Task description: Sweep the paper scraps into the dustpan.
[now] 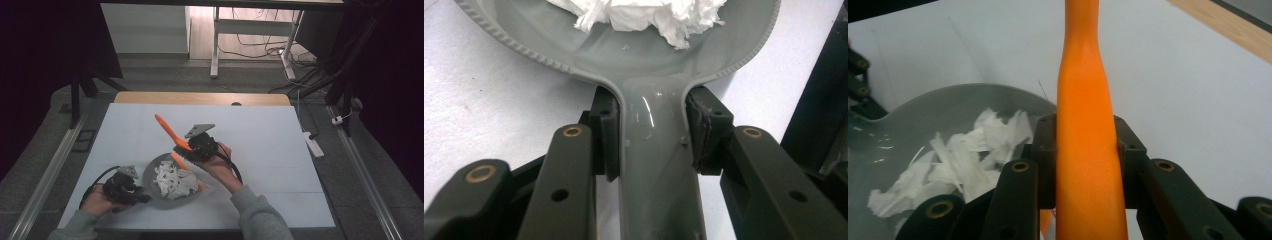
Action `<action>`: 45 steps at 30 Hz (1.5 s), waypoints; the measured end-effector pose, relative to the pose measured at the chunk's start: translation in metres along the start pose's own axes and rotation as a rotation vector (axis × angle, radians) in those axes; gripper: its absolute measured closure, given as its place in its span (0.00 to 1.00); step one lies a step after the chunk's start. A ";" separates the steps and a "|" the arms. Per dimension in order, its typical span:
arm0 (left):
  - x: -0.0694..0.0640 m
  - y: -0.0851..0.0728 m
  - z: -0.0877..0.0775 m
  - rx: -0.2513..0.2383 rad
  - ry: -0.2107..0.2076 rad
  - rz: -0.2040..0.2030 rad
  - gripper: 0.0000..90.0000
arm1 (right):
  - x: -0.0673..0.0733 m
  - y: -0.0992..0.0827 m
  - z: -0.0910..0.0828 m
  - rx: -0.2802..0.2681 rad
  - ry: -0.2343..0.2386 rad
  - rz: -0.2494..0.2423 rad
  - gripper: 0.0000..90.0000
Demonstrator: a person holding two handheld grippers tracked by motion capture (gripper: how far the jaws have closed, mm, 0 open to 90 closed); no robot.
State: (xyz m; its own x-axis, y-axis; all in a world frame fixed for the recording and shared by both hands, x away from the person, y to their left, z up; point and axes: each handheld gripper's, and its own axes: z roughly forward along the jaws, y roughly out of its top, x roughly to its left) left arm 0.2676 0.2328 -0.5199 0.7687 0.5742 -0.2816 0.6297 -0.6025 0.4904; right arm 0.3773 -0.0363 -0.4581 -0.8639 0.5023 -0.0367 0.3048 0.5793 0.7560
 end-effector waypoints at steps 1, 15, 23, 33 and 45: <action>0.000 0.000 0.000 0.000 -0.001 0.000 0.68 | -0.002 -0.002 -0.003 -0.002 -0.009 0.017 0.78; 0.001 -0.009 -0.008 -0.020 -0.013 0.013 0.68 | -0.019 -0.068 -0.064 -0.038 -0.136 0.210 0.78; -0.004 -0.016 -0.010 -0.009 -0.034 0.044 0.68 | -0.015 -0.098 -0.079 -0.033 -0.156 0.283 0.78; -0.016 -0.019 -0.009 0.020 -0.047 0.088 0.68 | 0.005 -0.097 -0.054 0.020 -0.143 0.287 0.78; -0.025 -0.014 0.000 0.008 -0.034 0.067 0.68 | 0.050 -0.063 -0.014 0.006 -0.041 0.233 0.78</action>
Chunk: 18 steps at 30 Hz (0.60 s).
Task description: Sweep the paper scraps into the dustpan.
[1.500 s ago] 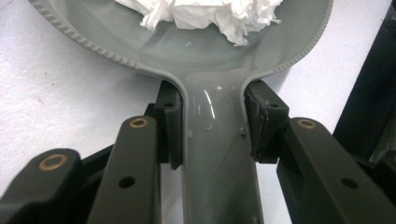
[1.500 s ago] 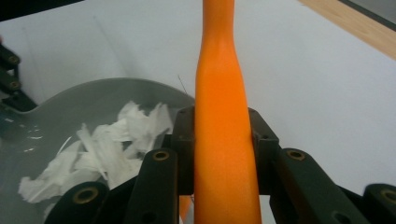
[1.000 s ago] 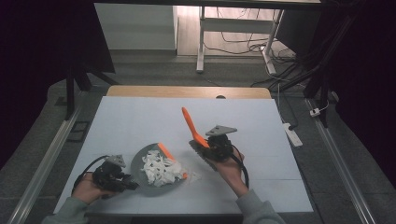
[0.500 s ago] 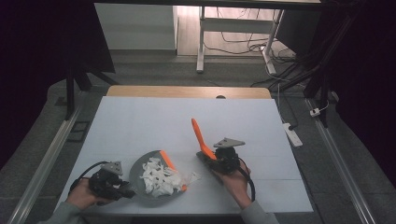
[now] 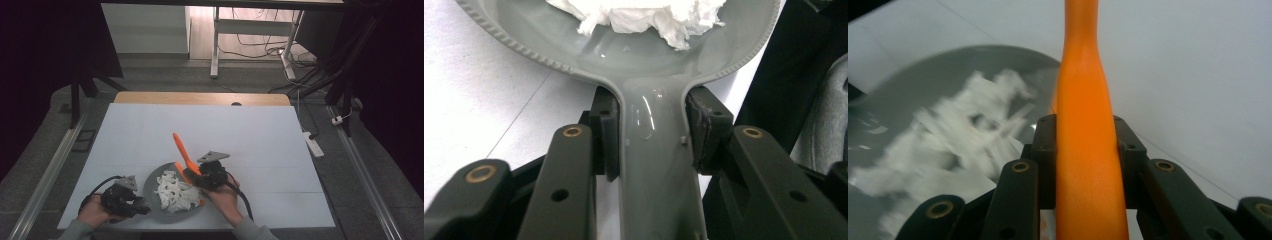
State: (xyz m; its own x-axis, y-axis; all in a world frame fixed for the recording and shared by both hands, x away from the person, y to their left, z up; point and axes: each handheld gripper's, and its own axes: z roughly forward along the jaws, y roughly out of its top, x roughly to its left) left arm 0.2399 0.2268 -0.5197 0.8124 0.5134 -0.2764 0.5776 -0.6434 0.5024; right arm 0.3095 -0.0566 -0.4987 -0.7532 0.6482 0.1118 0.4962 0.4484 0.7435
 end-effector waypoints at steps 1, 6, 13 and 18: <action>0.000 -0.001 0.000 -0.005 -0.001 -0.003 0.68 | 0.006 0.003 0.003 -0.003 0.011 -0.010 0.78; 0.001 -0.004 0.002 -0.027 -0.005 -0.010 0.68 | 0.033 0.016 0.009 -0.033 0.071 -0.068 0.78; 0.007 -0.007 0.002 -0.078 -0.009 -0.041 0.68 | 0.015 0.020 -0.009 -0.075 0.036 -0.059 0.78; 0.007 -0.006 0.003 -0.097 0.003 -0.049 0.68 | -0.003 0.018 -0.026 -0.116 0.031 -0.029 0.78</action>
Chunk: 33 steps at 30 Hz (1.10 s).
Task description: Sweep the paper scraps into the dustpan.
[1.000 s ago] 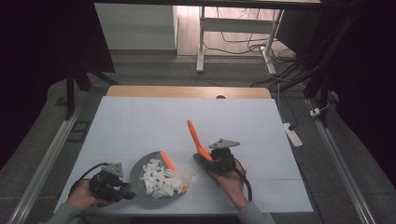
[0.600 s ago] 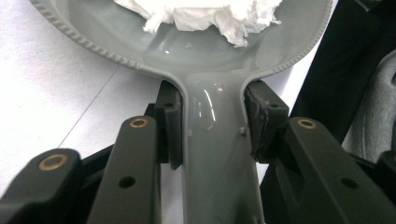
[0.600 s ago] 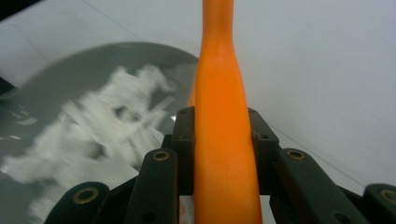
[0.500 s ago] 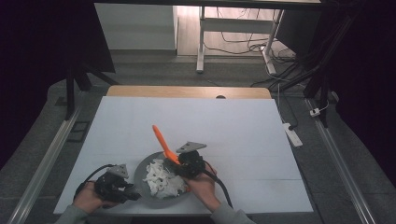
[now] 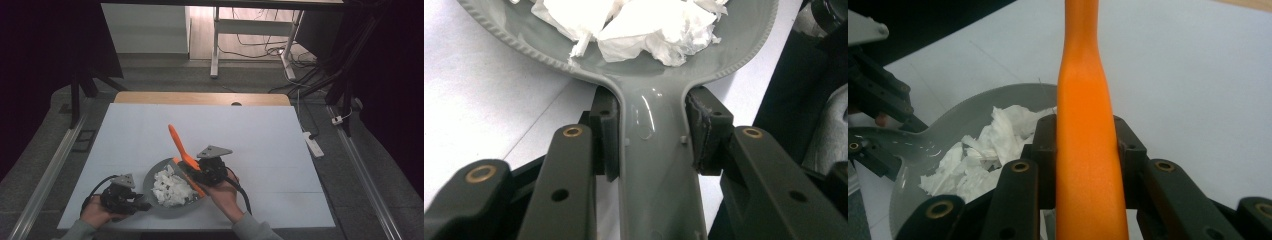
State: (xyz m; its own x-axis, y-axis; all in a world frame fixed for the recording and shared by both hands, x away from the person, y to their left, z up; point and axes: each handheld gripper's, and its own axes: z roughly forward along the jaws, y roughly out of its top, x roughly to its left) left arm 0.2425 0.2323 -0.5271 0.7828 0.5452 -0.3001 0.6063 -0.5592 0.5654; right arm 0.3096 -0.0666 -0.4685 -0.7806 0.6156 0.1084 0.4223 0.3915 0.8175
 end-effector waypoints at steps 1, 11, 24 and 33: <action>0.000 0.000 0.000 0.000 0.001 0.001 0.68 | -0.002 0.000 -0.003 -0.006 0.000 0.000 0.78; -0.001 0.002 -0.002 -0.038 0.037 -0.017 0.68 | -0.018 0.001 -0.016 -0.043 0.020 -0.015 0.78; -0.007 0.009 -0.005 -0.114 0.098 -0.078 0.68 | -0.050 -0.001 -0.043 -0.089 0.031 -0.025 0.78; -0.010 0.012 -0.007 -0.170 0.141 -0.143 0.68 | -0.065 -0.010 -0.068 -0.102 0.018 -0.025 0.78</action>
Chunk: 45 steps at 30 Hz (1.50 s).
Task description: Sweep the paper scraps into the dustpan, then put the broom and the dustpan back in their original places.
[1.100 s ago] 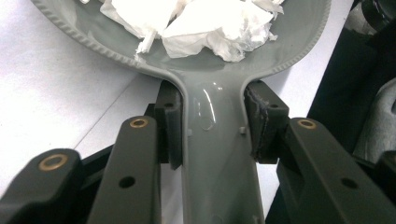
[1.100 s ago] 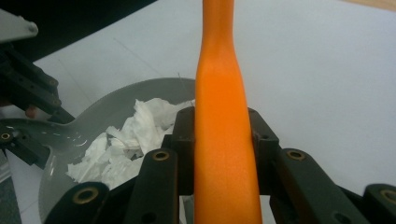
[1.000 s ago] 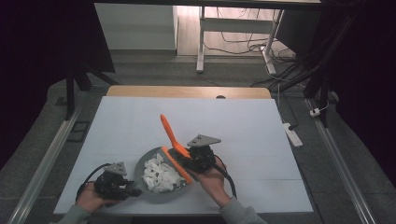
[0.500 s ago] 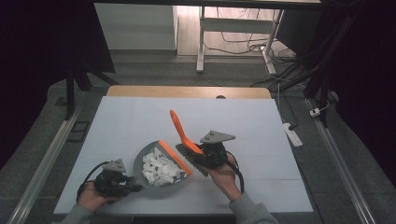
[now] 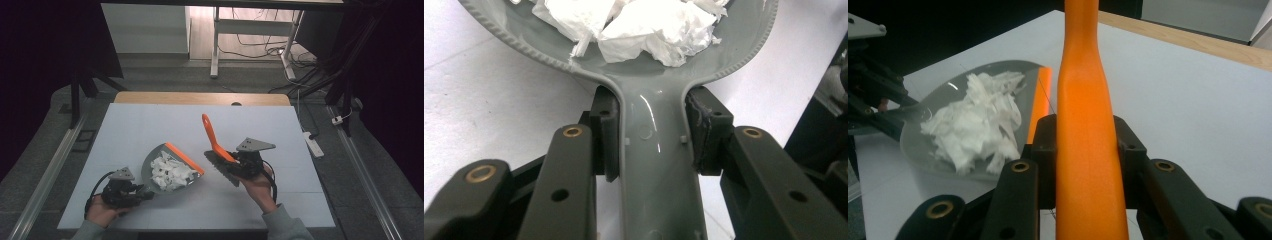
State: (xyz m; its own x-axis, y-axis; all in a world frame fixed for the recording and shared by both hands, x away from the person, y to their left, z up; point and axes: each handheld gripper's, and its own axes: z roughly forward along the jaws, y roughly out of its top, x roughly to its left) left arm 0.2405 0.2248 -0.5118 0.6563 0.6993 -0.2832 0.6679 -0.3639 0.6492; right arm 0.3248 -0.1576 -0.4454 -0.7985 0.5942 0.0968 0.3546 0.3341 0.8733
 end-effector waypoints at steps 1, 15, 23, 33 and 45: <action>-0.001 0.000 -0.001 -0.006 0.007 -0.002 0.68 | -0.001 -0.001 -0.002 0.000 0.000 -0.002 0.78; 0.003 0.000 -0.007 -0.077 0.055 -0.089 0.68 | -0.021 -0.016 -0.031 0.005 0.026 0.020 0.78; 0.002 -0.001 -0.008 -0.089 0.083 -0.107 0.68 | -0.026 -0.028 -0.041 0.013 0.009 0.050 0.78; 0.001 0.001 -0.006 -0.107 0.121 -0.125 0.68 | -0.031 -0.042 -0.057 0.018 -0.007 0.086 0.78; 0.009 -0.003 -0.005 -0.137 0.194 -0.229 0.68 | -0.035 -0.050 -0.049 0.046 -0.020 0.160 0.78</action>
State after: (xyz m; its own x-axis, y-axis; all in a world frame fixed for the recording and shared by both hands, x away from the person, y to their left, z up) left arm 0.2427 0.2347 -0.5126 0.4067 0.8624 -0.3015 0.7281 -0.1067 0.6772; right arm 0.3110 -0.2307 -0.4690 -0.7205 0.6566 0.2231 0.4985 0.2667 0.8248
